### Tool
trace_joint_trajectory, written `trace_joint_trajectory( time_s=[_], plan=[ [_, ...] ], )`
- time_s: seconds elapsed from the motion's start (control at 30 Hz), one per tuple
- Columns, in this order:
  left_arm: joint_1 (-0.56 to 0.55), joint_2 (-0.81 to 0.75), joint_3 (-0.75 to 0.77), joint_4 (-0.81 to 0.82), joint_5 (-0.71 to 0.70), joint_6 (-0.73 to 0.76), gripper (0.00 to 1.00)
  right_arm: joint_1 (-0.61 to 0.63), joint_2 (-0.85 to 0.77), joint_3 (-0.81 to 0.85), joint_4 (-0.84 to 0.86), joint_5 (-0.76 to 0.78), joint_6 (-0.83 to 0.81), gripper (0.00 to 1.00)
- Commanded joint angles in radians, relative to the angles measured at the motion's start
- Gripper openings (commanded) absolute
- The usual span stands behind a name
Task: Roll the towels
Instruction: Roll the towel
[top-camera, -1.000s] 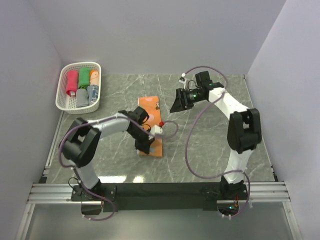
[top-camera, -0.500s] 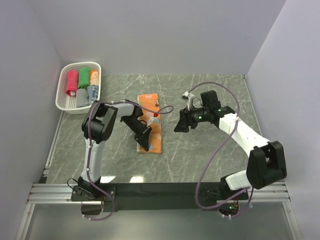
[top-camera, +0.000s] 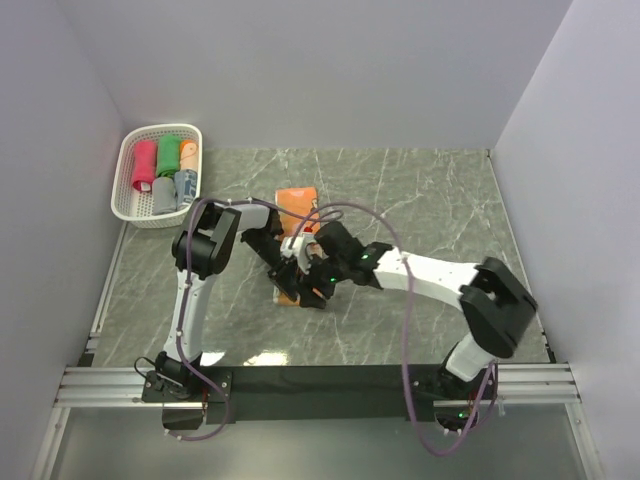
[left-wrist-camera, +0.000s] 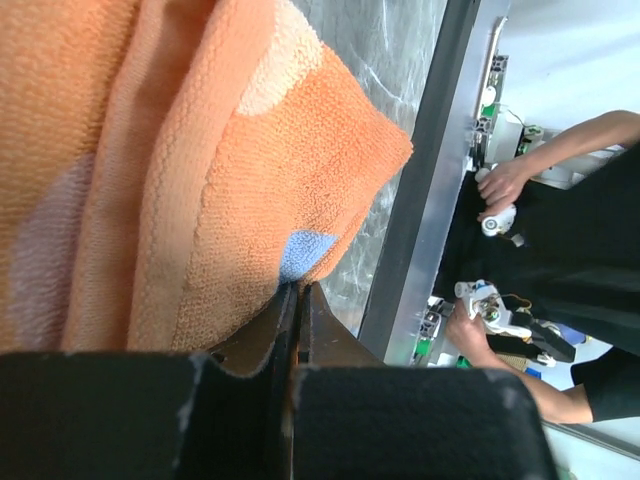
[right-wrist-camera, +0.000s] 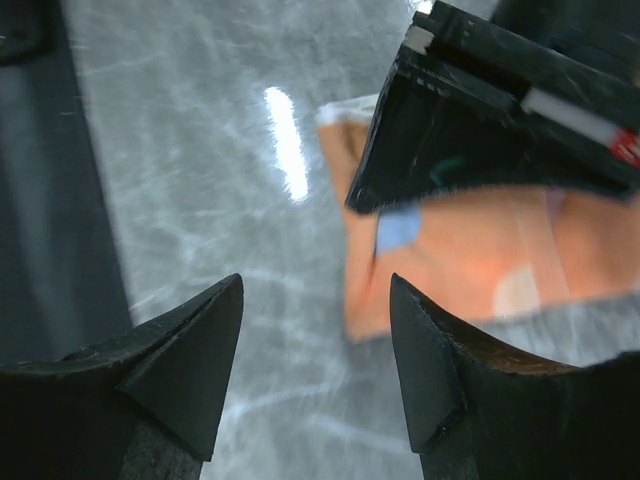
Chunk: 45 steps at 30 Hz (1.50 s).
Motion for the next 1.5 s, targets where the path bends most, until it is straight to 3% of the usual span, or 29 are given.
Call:
trace_joint_trajectory(
  time_s=[0.0, 0.43, 0.53, 0.63, 0.67, 0.73, 1.0, 1.23, 1.33, 1.47],
  plan=[
    [0.008, 0.028, 0.006, 0.071, -0.094, 0.022, 0.03, 0.035, 0.090, 0.050, 0.089, 0.113, -0.048, 0.66],
    [0.053, 0.023, -0.005, 0.081, -0.095, 0.007, 0.05, 0.094, 0.266, 0.050, 0.131, 0.214, -0.056, 0.60],
    [0.057, 0.014, -0.008, 0.059, -0.080, 0.027, 0.06, 0.093, 0.300, 0.046, 0.132, 0.225, -0.065, 0.50],
    [0.066, -0.006, -0.016, 0.042, -0.066, 0.041, 0.09, 0.094, 0.311, 0.050, 0.125, 0.213, -0.065, 0.26],
    [0.071, -0.024, -0.017, 0.035, -0.055, 0.051, 0.13, 0.094, 0.311, 0.048, 0.119, 0.207, -0.065, 0.10],
    [0.088, -0.049, -0.017, 0.022, -0.020, 0.053, 0.17, 0.091, 0.303, 0.056, 0.097, 0.177, -0.064, 0.00],
    [0.178, -0.184, 0.052, 0.058, 0.046, -0.028, 0.30, 0.076, 0.239, 0.066, 0.004, 0.013, -0.102, 0.00],
    [0.295, -0.321, 0.041, 0.159, 0.037, -0.117, 0.36, 0.012, 0.314, 0.181, -0.166, -0.158, -0.068, 0.00],
    [0.344, -0.456, -0.020, 0.290, 0.014, -0.203, 0.35, -0.045, 0.394, 0.273, -0.269, -0.298, -0.036, 0.00],
    [0.364, -0.719, -0.315, 0.563, -0.167, -0.278, 0.35, -0.100, 0.498, 0.359, -0.352, -0.456, -0.010, 0.00]
  ],
)
